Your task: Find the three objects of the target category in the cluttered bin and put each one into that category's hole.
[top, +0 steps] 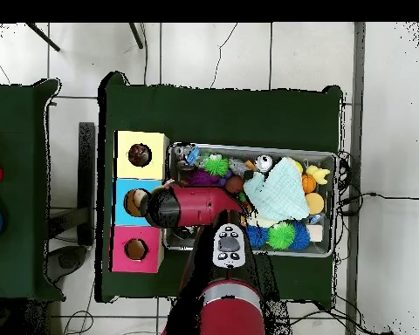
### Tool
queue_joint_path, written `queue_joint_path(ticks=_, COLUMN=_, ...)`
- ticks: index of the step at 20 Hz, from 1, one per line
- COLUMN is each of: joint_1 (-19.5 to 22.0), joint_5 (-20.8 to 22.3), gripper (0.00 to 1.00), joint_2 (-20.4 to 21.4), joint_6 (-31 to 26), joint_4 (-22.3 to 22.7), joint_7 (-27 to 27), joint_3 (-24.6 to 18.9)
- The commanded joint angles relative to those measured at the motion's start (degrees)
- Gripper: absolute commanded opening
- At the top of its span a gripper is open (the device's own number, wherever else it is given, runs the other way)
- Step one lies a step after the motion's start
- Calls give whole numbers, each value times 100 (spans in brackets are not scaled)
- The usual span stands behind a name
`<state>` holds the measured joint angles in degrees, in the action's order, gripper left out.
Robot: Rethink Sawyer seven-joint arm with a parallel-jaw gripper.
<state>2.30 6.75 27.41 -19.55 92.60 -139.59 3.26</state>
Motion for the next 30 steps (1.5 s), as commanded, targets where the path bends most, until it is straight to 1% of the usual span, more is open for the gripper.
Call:
queue_joint_path(ticks=1, joint_1=278, joint_5=352, gripper=100, joint_2=-231, joint_6=-487, joint_4=-512, joint_7=765, joint_3=-838)
queue_joint_path(ticks=5, joint_1=348, joint_5=437, gripper=100, joint_2=-299, joint_6=-531, joint_4=-554, joint_7=797, joint_3=-949)
queue_joint_path(ticks=8, joint_1=473, joint_5=519, gripper=100, joint_2=-328, joint_6=-651, joint_4=-587, joint_7=933, joint_3=-1118)
queue_joint_path(ticks=10, joint_1=573, joint_5=562, gripper=100, joint_2=-259, joint_6=-936, joint_4=-548, joint_7=1107, joint_3=-1257)
queue_joint_path(ticks=14, joint_1=834, joint_5=665, gripper=100, joint_2=41, joint_6=-1543, joint_4=-208, joint_7=1489, joint_3=-1536)
queue_joint_path(ticks=16, joint_1=866, joint_5=738, gripper=100, joint_2=171, joint_6=-1697, joint_4=-53, joint_7=1512, joint_3=-1553)
queue_joint_path(ticks=18, joint_1=910, joint_5=809, gripper=100, joint_2=203, joint_6=-1725, joint_4=17, joint_7=1490, joint_3=-1591)
queue_joint_path(ticks=21, joint_1=941, joint_5=919, gripper=100, joint_2=170, joint_6=-1543, joint_4=71, joint_7=1305, joint_3=-1627)
queue_joint_path(ticks=25, joint_1=959, joint_5=1067, gripper=100, joint_2=260, joint_6=-1333, joint_4=357, joint_7=1097, joint_3=-1637)
queue_joint_path(ticks=28, joint_1=962, joint_5=1167, gripper=100, joint_2=379, joint_6=-1258, joint_4=585, joint_7=1007, joint_3=-1624)
queue_joint_path(ticks=30, joint_1=965, joint_5=1242, gripper=100, joint_2=414, joint_6=-1237, joint_4=658, joint_7=960, joint_3=-1625)
